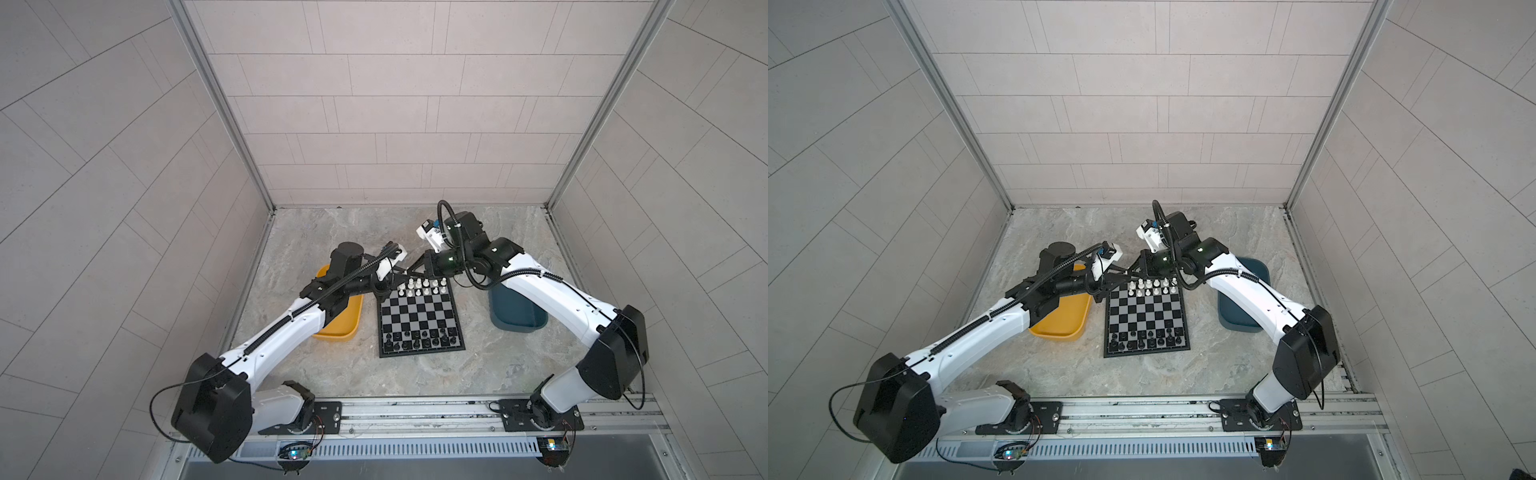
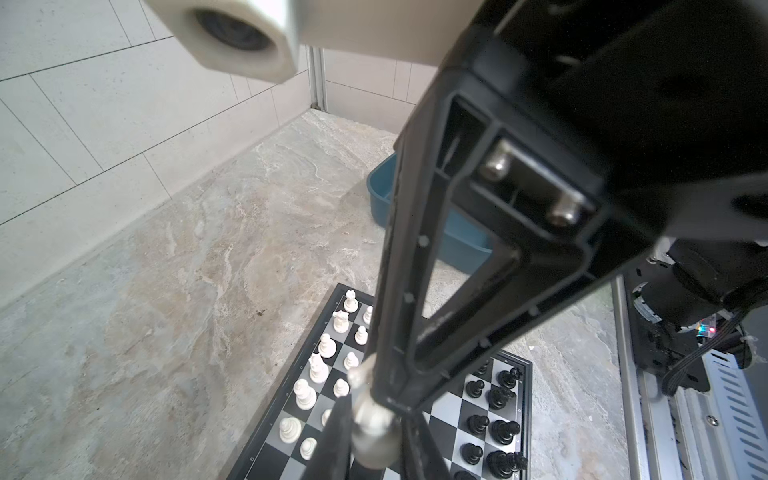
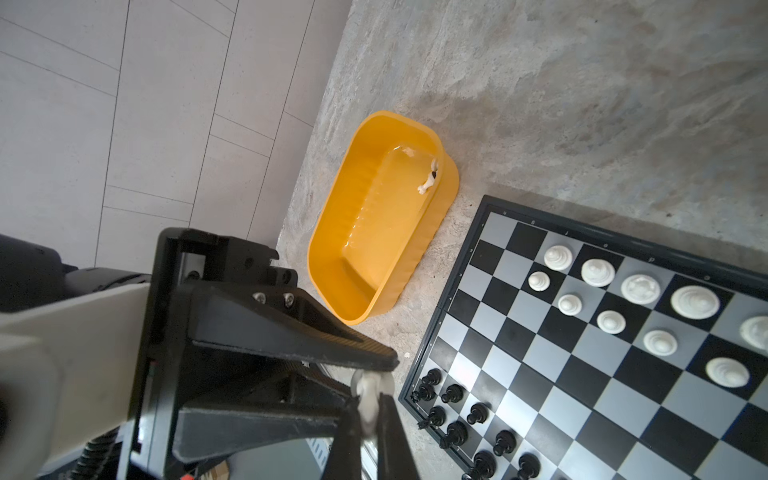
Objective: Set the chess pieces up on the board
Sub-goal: 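Close the right gripper on the white piece held by the left gripper, then carry the white piece to the far rows with the right gripper while the left retracts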
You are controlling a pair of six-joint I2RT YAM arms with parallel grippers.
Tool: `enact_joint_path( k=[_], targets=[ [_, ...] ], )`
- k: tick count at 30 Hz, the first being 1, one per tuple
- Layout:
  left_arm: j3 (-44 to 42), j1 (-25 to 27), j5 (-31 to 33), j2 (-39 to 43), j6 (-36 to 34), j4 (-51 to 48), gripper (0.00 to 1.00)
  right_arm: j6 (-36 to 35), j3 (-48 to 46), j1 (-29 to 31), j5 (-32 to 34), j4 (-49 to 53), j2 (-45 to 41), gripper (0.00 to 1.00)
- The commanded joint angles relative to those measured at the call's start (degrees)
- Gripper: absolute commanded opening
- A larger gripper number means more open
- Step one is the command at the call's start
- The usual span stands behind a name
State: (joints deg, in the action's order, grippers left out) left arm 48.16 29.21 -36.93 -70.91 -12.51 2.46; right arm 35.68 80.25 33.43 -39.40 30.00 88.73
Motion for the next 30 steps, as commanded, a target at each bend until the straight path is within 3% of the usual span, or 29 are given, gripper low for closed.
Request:
enact_joint_path(
  k=[1,2,3,4,6,12,16,19,23,30],
  targets=[
    [-0.61,0.41,-0.84,1.11,-0.51,1.67,0.21,-0.44,0.61,0.79,-2.19,-1.67,0.65,0.0],
    [-0.55,0.41,-0.34,1.18,-0.13,1.58,0.32,-0.35,0.69,0.92,-2.35,-1.87,0.58,0.0],
    [-0.57,0.41,0.83,1.45,0.79,1.74,0.79,-0.35,0.7,0.87,-2.0,-1.96,0.44,0.0],
    [-0.47,0.41,2.68,1.61,2.47,1.59,1.0,-0.71,0.63,0.89,-1.1,-1.96,0.11,0.0],
    [0.31,0.39,7.37,2.14,5.37,-1.1,1.0,-1.99,1.07,0.85,1.47,-1.13,-0.17,0.0],
    [6.56,-1.18,19.86,9.94,16.16,-28.61,1.0,-8.0,5.53,2.04,15.45,5.42,2.12,0.0],
    [5.13,-5.15,36.21,18.46,28.99,-40.82,1.0,-12.83,10.28,5.43,25.69,9.64,7.23,0.0],
    [7.45,-9.78,34.86,18.96,28.38,-49.24,1.0,-14.55,13.65,8.36,29.91,10.64,11.92,0.0],
    [3.89,-11.26,37.12,19.78,31.02,-47.49,1.0,-14.81,17.94,11.2,34.15,12.16,18.57,0.0],
    [1.91,-11.46,40.8,21.58,29.84,-46.53,1.0,-14.92,24.33,12.1,34.71,16.42,29.42,0.0]
  ],
)
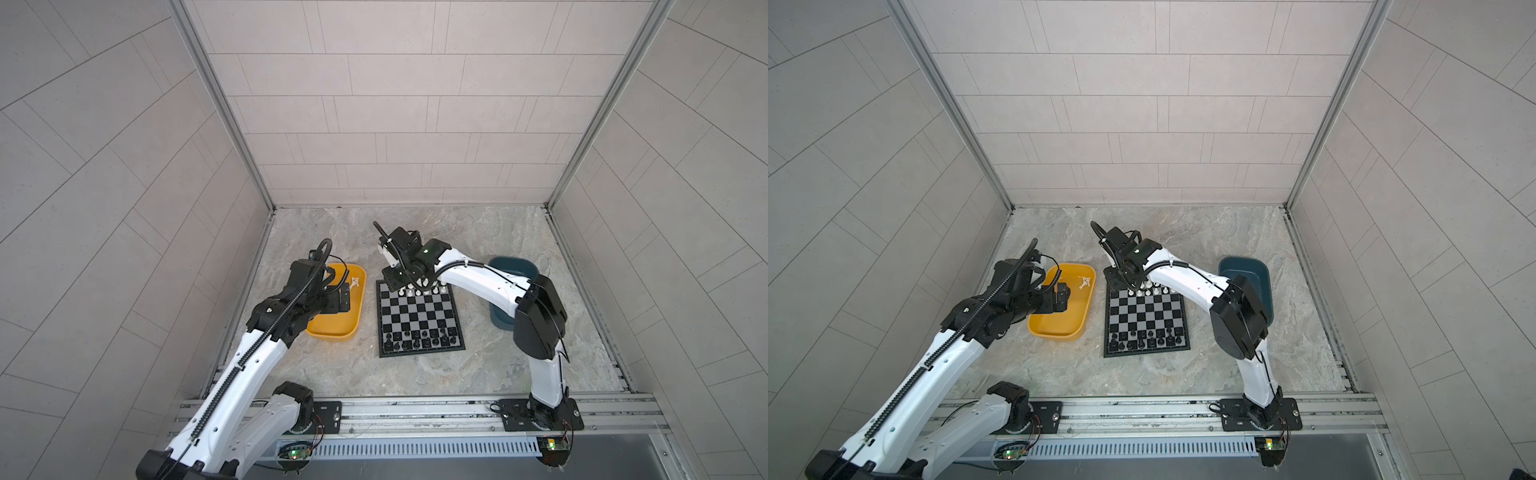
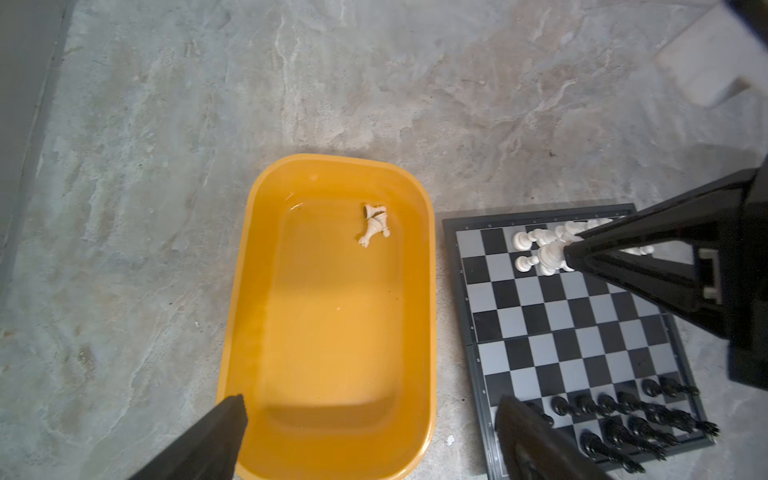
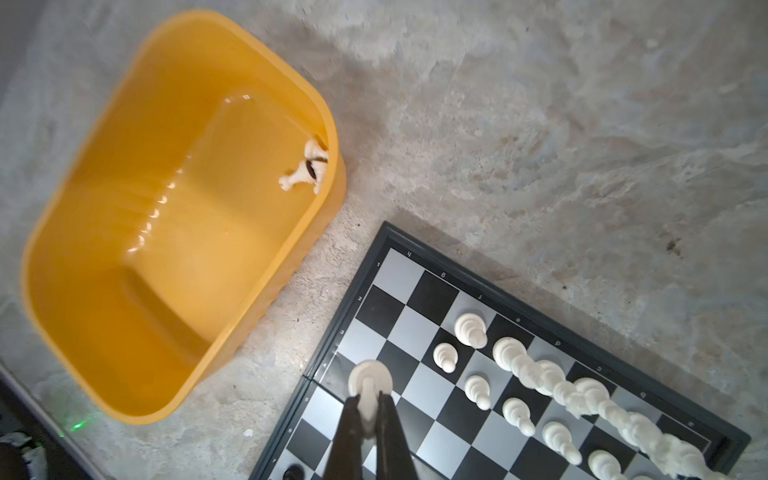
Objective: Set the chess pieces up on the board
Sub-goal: 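Carry the white piece to the far rows with the right gripper while the left retracts, then lower the white piece onto the board's far row with the right gripper and open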
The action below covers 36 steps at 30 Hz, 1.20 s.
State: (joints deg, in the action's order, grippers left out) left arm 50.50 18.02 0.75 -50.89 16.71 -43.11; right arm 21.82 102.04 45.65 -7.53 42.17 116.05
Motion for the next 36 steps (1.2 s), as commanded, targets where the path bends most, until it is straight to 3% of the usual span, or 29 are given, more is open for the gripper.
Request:
enact_joint_path(
  k=[1,14,36],
  targets=[
    [-0.45,-0.13,3.03,1.59,0.6,-0.99,1.0,-1.1,3.03,-0.1,3.3,4.58,3.28,0.0],
    [-0.88,0.78,2.96,1.02,0.35,-0.66,1.0,0.81,3.49,-1.2,5.44,1.61,8.11,0.0],
    [-0.94,0.79,1.93,0.24,0.07,-0.03,1.0,0.61,7.05,-2.46,2.88,2.92,12.86,0.0]
  ],
)
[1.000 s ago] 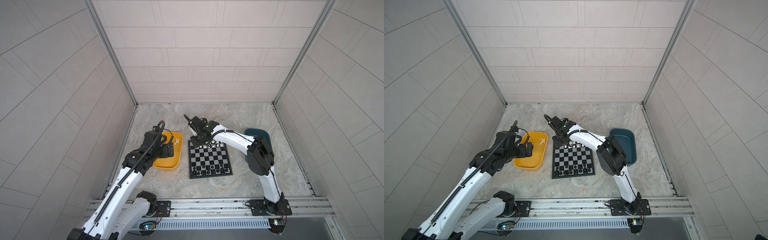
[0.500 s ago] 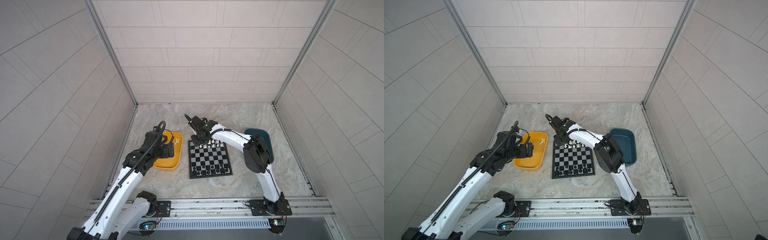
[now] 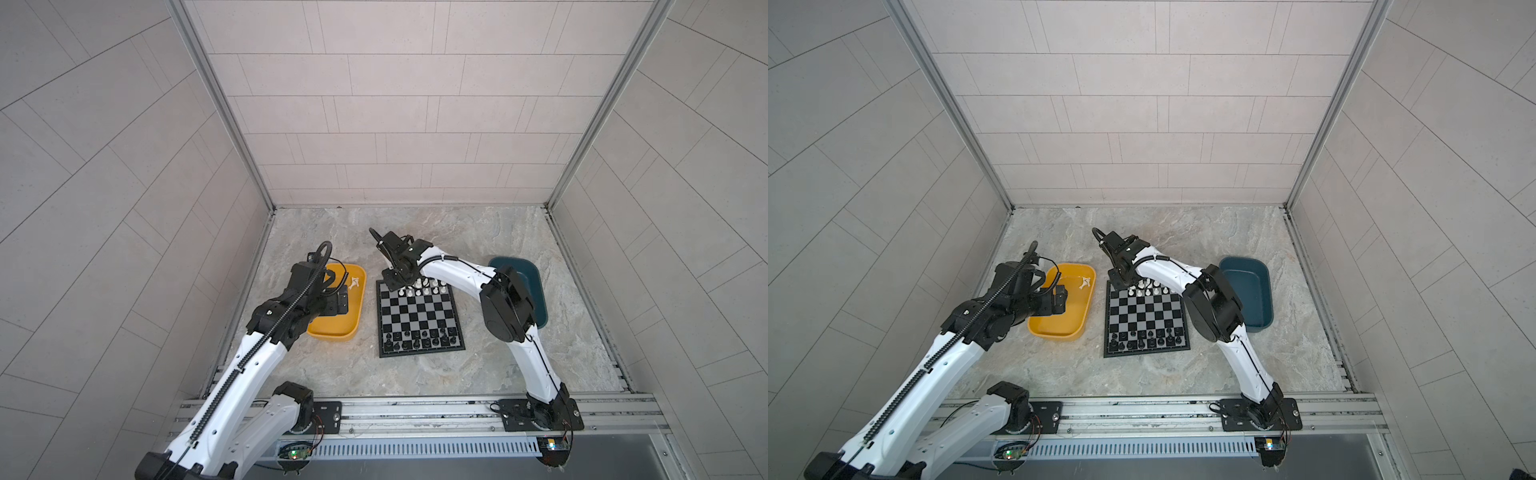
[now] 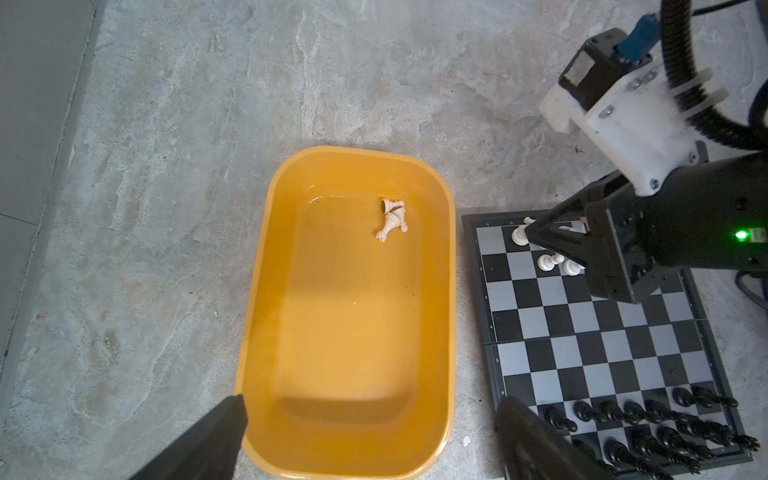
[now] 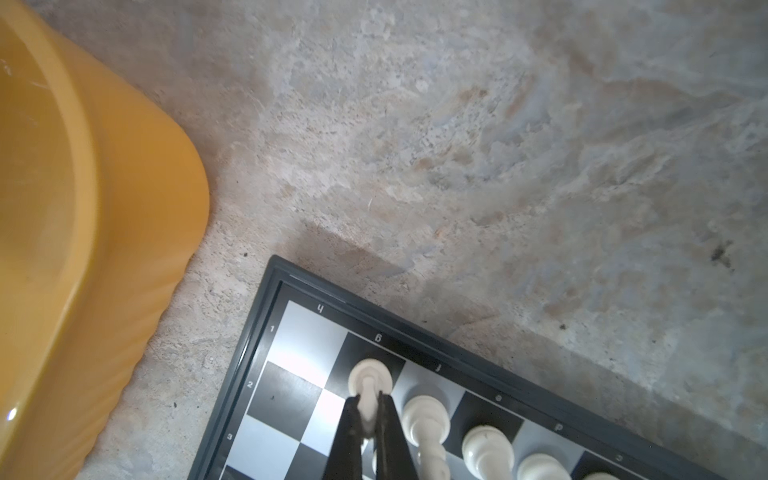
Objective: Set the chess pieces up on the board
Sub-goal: 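Lower the white piece onto the board's far row with the right gripper and open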
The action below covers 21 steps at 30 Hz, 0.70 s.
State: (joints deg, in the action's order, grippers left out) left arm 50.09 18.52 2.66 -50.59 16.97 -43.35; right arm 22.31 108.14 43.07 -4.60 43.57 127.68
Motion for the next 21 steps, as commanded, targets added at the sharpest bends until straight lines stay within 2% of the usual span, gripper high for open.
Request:
enact_joint_path(
  k=[1,7,15,21],
  targets=[
    [-0.51,0.22,0.07,-0.18,-0.2,0.11,1.0,0.2,0.98,0.16,-0.14,1.66,1.3,0.0],
    [-0.56,0.35,-0.19,0.12,-0.24,0.2,1.0,0.37,0.77,0.2,-0.47,1.79,1.61,0.0],
    [-0.68,0.31,-0.19,0.14,-0.19,0.21,1.0,0.64,1.13,0.17,-0.5,2.07,1.1,0.14],
    [-0.62,0.29,0.0,0.14,-0.22,0.2,1.0,0.63,2.24,0.19,-0.76,2.84,0.03,0.2]
  ],
)
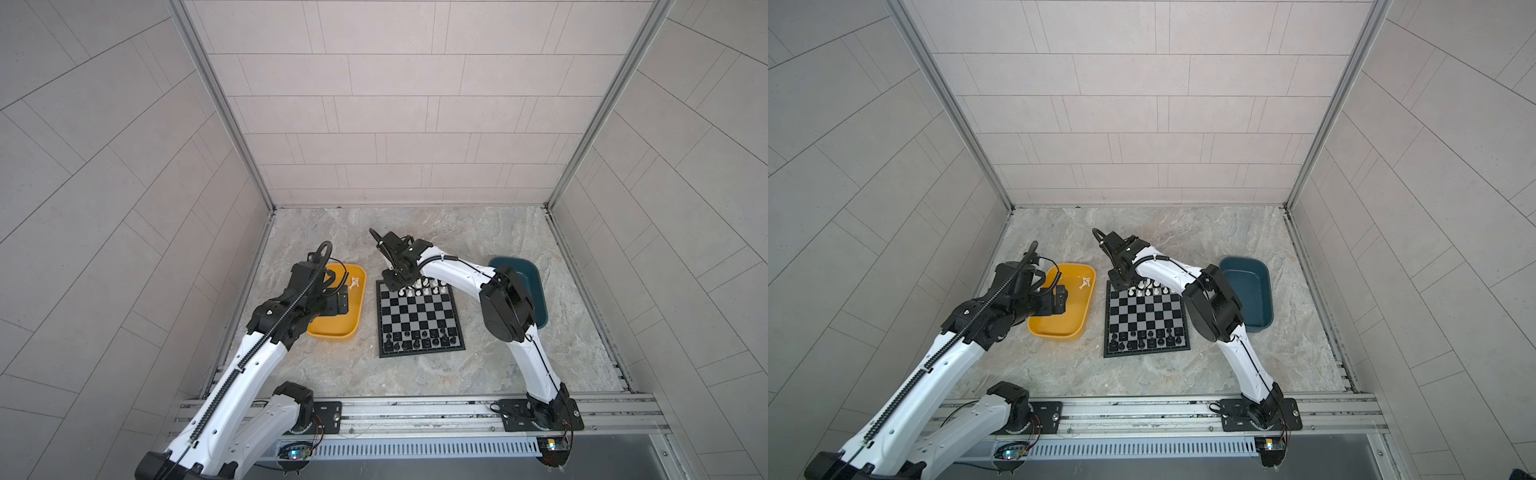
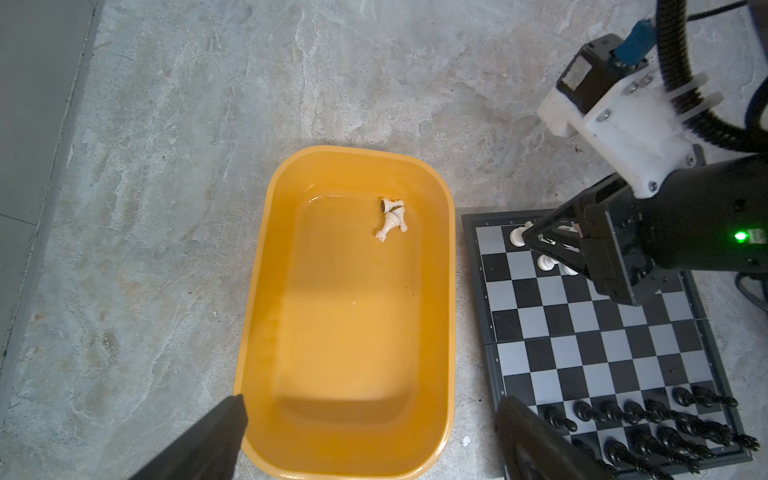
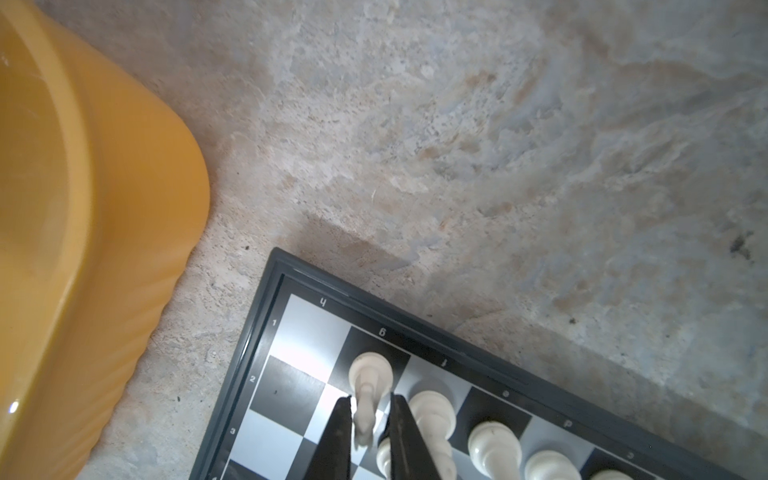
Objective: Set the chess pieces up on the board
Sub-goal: 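Lower the white piece onto the board's far row with the right gripper and open, then raise the right gripper toward the teal tub while the left enters the yellow tub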
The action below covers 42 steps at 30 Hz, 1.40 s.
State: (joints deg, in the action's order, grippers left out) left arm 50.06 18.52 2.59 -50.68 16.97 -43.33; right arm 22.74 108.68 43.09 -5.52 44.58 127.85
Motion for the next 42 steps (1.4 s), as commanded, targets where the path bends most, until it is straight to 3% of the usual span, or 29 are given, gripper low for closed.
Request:
enact_joint_path(
  k=[1,6,10,17,22,26,28,33,42],
  targets=[
    [-0.66,0.32,0.18,0.21,-0.27,0.22,1.0,0.2,2.01,0.16,0.09,1.98,-0.44,0.21],
    [-0.46,0.31,-1.19,-1.73,-0.57,-0.69,1.0,0.3,4.32,0.15,-0.96,2.74,-4.23,0.3],
    [0.94,-0.09,-4.34,-8.22,-0.37,-2.05,0.91,0.71,3.19,-0.95,-4.33,2.63,-9.85,0.43],
    [7.78,-1.44,-7.24,-25.7,-0.8,-2.3,0.72,4.26,-13.3,-6.19,-13.65,-5.76,-26.04,0.64],
    [17.36,-3.39,-6.38,-39.5,-5.71,-4.59,0.62,6.48,-25.02,-10.61,-18.73,-10.94,-36.83,0.65],
    [21.23,-4.74,-4.38,-48.13,-8.33,-2.05,0.58,8.81,-33.57,-14.0,-21.53,-17.29,-44.58,0.64],
    [22.49,-5.63,-6.34,-51.26,-8.97,-0.12,0.56,9.07,-36.38,-14.99,-21.3,-18.64,-47.89,0.64],
    [26.03,-5.85,-10.06,-57.5,-10.17,3.58,0.52,8.47,-38.68,-16.54,-22.99,-18.13,-51.0,0.66],
    [28.94,-5.86,-6.87,-63.77,-8.11,5.5,0.44,8.2,-39.51,-18.57,-24.38,-17.35,-52.97,0.67]
  ],
)
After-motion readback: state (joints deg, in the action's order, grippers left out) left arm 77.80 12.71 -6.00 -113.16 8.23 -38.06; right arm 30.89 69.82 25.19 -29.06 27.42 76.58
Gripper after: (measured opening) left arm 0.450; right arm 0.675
